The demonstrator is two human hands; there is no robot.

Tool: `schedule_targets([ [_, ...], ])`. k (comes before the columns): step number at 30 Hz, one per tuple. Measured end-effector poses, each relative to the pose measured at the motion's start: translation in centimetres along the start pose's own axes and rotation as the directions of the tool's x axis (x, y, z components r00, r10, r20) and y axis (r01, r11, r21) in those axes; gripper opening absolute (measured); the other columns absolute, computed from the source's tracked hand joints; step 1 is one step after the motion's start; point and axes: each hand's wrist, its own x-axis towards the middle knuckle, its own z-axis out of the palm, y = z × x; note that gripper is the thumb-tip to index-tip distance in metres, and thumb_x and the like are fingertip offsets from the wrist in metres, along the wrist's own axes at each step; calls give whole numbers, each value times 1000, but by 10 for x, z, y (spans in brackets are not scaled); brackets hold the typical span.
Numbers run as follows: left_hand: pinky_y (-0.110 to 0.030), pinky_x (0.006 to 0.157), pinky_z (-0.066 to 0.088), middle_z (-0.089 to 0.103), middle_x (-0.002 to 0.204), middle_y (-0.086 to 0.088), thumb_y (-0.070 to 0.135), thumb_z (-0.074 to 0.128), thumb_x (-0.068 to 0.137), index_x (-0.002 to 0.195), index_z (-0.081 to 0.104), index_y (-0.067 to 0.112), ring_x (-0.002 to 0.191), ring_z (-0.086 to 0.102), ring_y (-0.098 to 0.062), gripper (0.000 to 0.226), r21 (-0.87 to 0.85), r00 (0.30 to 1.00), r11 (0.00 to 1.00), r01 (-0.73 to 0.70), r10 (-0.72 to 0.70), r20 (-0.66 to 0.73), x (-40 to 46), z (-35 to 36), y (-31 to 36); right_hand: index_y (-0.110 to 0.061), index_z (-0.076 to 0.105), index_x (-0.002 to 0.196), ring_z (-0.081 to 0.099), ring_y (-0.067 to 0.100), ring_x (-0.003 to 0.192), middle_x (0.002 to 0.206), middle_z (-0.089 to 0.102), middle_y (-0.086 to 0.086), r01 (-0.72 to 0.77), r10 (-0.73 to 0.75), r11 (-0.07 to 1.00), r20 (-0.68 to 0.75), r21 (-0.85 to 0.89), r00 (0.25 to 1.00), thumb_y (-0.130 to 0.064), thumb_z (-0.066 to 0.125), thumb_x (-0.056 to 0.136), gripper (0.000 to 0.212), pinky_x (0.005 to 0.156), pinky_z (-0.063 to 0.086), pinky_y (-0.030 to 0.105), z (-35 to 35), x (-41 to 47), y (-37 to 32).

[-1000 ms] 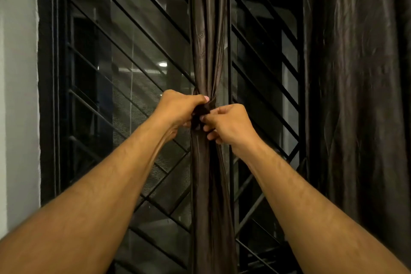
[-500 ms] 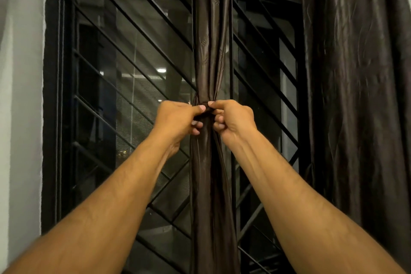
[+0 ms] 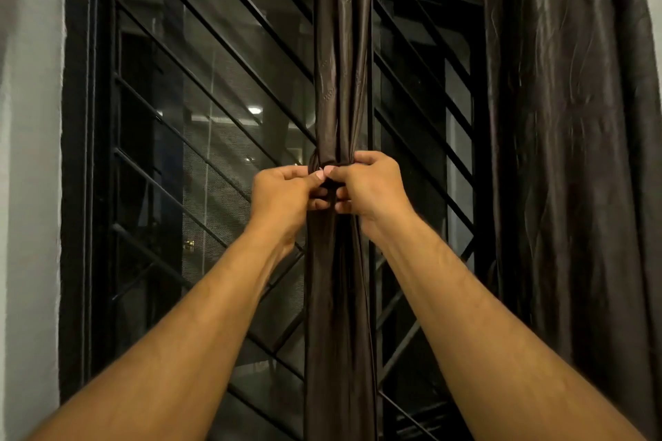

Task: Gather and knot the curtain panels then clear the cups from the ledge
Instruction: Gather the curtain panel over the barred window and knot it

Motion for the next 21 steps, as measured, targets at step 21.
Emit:
schedule_targets([
  [21,-25,56,60,75,85,-13,1,73,89,89,74,3,72,74,-16,2,28,995,997,-72,70,73,1,-7,6,-24,66,116,72,15,76,80,68,-4,434,-463,654,126,-619,878,-41,73,93,30,75,63,42,-19,14,4],
])
